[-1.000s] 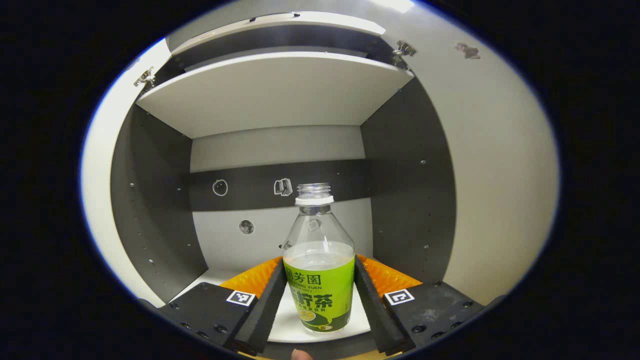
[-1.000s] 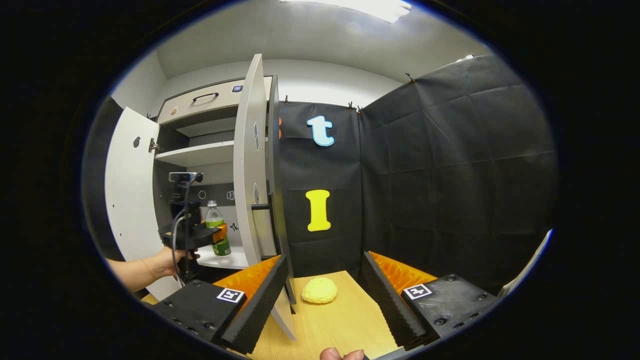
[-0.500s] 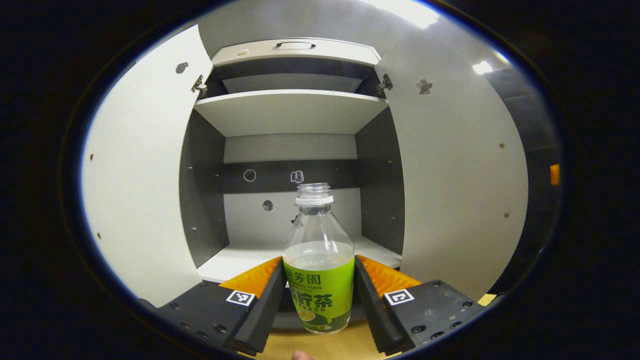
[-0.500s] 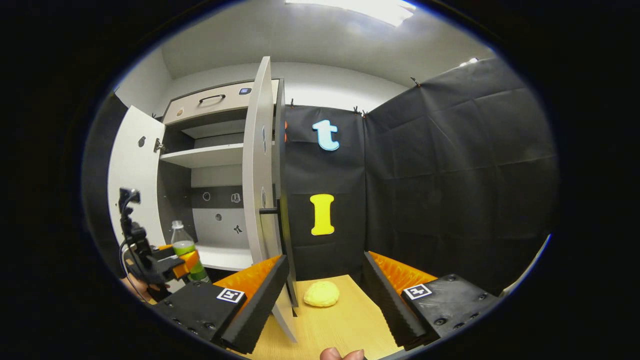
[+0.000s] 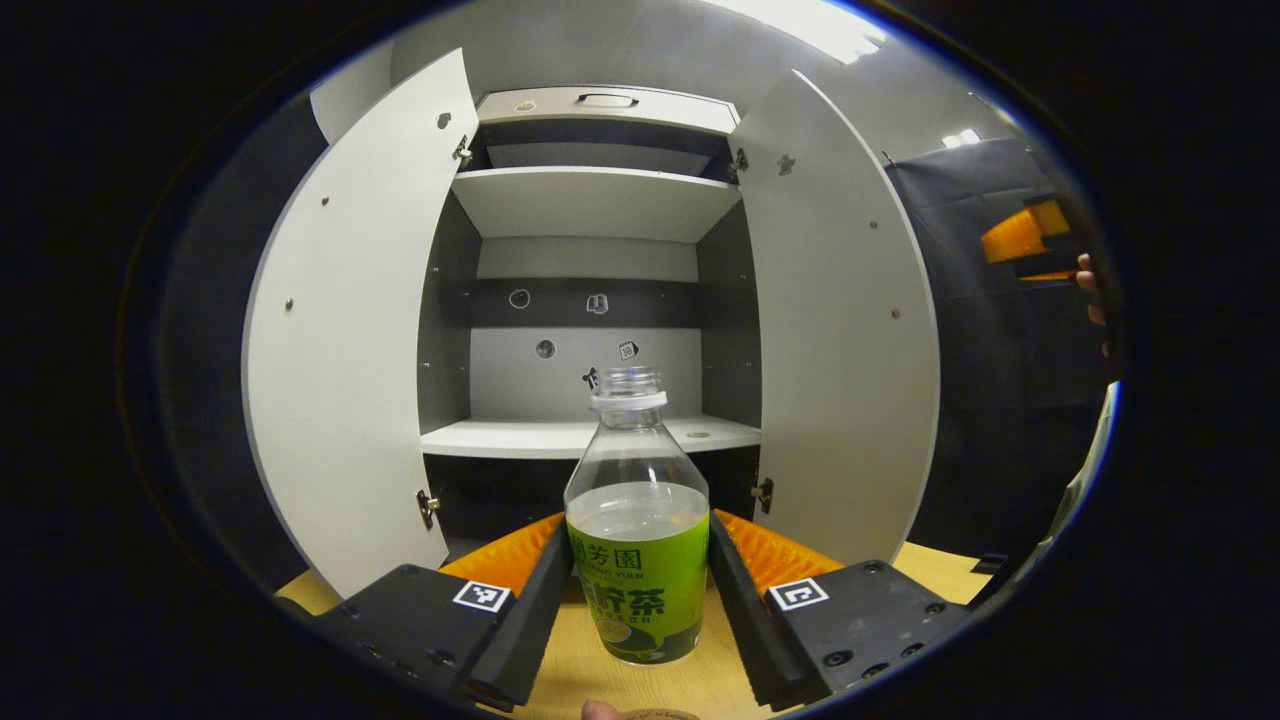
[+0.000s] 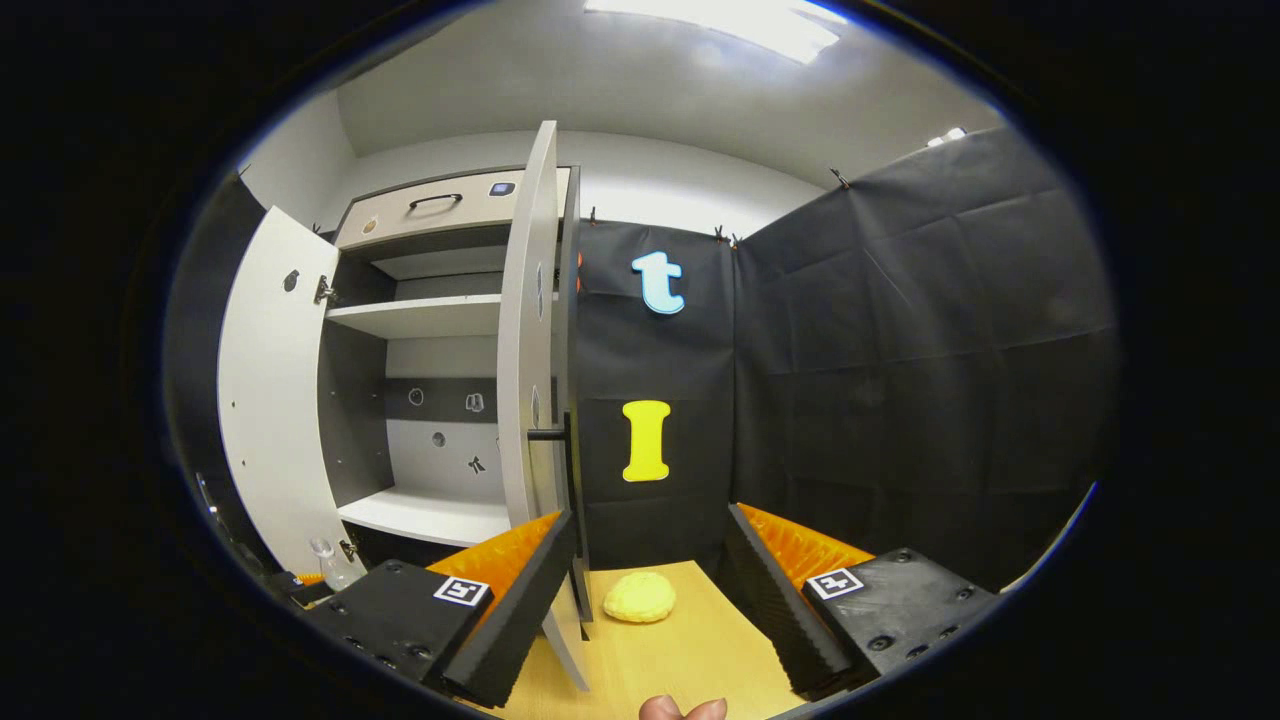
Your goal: Grasp the bottle in the cabinet with the left hand and place it on the coaster, then close the right door with the right hand and the left door with the left hand.
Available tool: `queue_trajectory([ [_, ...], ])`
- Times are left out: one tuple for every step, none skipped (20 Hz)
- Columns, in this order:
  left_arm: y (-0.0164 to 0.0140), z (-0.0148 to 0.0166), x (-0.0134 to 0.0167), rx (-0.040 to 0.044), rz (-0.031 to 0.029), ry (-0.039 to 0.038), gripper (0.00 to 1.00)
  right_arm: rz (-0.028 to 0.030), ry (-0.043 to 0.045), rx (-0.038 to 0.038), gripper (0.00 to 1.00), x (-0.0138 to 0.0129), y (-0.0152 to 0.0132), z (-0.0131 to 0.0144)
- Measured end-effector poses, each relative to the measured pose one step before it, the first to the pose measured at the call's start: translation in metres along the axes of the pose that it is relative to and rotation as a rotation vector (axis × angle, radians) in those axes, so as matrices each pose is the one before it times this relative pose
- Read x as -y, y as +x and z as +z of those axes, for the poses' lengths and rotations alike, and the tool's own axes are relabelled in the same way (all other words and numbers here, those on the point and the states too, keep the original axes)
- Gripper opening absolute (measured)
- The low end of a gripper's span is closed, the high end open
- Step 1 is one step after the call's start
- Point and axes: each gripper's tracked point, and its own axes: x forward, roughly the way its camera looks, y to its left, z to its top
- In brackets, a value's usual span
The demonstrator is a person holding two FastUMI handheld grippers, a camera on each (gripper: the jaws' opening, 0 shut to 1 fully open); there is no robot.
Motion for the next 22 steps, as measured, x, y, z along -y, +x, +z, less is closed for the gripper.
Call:
queue_trajectory([
  [-0.00537, -0.01031, 0.00372, -0.00664, -0.00761, 0.00067, 0.79, 0.00340, -0.01495, 0.00653, 0.99, -0.00092, 0.00278, 0.00236],
  [-0.00311, -0.00952, 0.00181, -0.00391, -0.00295, -0.00388, 0.79, 0.00523, -0.00376, 0.00597, 0.99, -0.00038, 0.00150, 0.00284],
  [-0.00364, -0.00965, 0.00241, -0.00564, -0.00534, -0.00802, 0.79, 0.00398, 0.01146, 0.00226, 0.99, -0.00154, 0.00189, 0.00242],
  [-0.00211, -0.01073, 0.00234, -0.00884, -0.00029, -0.00200, 0.79, 0.00045, 0.02226, -0.00490, 0.99, -0.00033, 0.00151, -0.00035],
  [-0.00339, -0.01170, -0.00117, -0.01258, 0.00794, 0.00435, 0.79, -0.00370, 0.02302, -0.01318, 0.99, 0.00087, 0.00156, -0.00255],
  [-0.00292, -0.01319, -0.00009, -0.01475, 0.00231, 0.00229, 0.79, -0.00371, 0.01640, -0.01196, 0.99, 0.00121, 0.00153, -0.00294],
  [-0.00218, -0.01199, 0.00029, -0.01312, -0.00282, 0.00133, 0.79, -0.00473, 0.00849, -0.00817, 0.99, 0.00212, 0.00121, -0.00211],
  [-0.00168, -0.01217, -0.00003, -0.01426, -0.00328, -0.00227, 0.79, -0.00406, 0.00274, -0.00579, 0.99, 0.00174, 0.00140, -0.00253],
  [-0.00028, -0.01132, -0.00033, -0.01168, -0.00409, -0.00572, 0.79, -0.00485, -0.00266, -0.00372, 0.99, 0.00190, 0.00134, -0.00185],
  [-0.00111, -0.01226, -0.00028, -0.01558, -0.00570, -0.00961, 0.79, -0.00505, -0.00720, -0.00423, 0.99, 0.00121, 0.00199, -0.00141],
  [-0.00057, -0.00955, 0.00051, -0.01254, -0.01167, -0.00708, 0.79, -0.00155, -0.00612, -0.00321, 0.99, -0.00007, 0.00237, -0.00035],
  [-0.00140, -0.00692, 0.00054, -0.00157, -0.00996, -0.00127, 0.79, 0.00087, -0.00026, -0.00084, 0.99, -0.00098, 0.00170, 0.00085],
  [-0.00094, -0.00567, 0.00099, -0.00176, -0.00924, 0.00180, 0.79, 0.00091, 0.00585, -0.00167, 0.99, -0.00145, 0.00193, 0.00032],
  [0.00046, -0.00663, -0.00067, -0.00115, -0.00572, 0.00225, 0.79, 0.00261, 0.00849, -0.00271, 0.99, -0.00077, 0.00098, -0.00019],
  [0.00012, -0.00562, -0.00041, -0.00176, -0.00480, 0.00335, 0.79, 0.00283, 0.01150, -0.00427, 0.99, -0.00085, 0.00070, -0.00055],
  [0.00153, -0.00524, -0.00193, -0.00464, 0.00137, 0.00572, 0.79, 0.00214, 0.00773, -0.00303, 0.99, -0.00045, 0.00022, -0.00097],
  [0.00062, -0.00513, -0.00111, -0.00324, 0.00037, 0.00337, 0.79, -0.00473, 0.00268, -0.00621, 0.99, 0.00275, 0.00029, -0.00189],
  [0.00154, -0.00495, 0.00018, -0.00270, -0.00124, 0.00463, 0.79, -0.00512, 0.00175, -0.00856, 0.99, 0.00249, -0.00008, -0.00293],
  [0.00081, -0.00408, 0.00042, -0.00224, -0.00341, 0.00370, 0.79, -0.00655, -0.00050, -0.00786, 0.99, 0.00198, 0.00010, -0.00182],
  [0.00021, -0.00347, -0.00008, -0.00289, -0.00296, -0.00224, 0.79, -0.00941, -0.00168, -0.00324, 0.99, 0.00296, -0.00022, -0.00036],
  [-0.00014, -0.00302, 0.00099, -0.00372, -0.00612, -0.00382, 0.79, -0.00653, 0.00135, -0.00018, 0.99, 0.00120, 0.00038, 0.00072],
  [-0.00155, -0.00358, 0.00035, -0.00384, -0.00035, 0.00115, 0.79, -0.00383, 0.00062, -0.00017, 0.99, 0.00078, -0.00021, 0.00006],
])
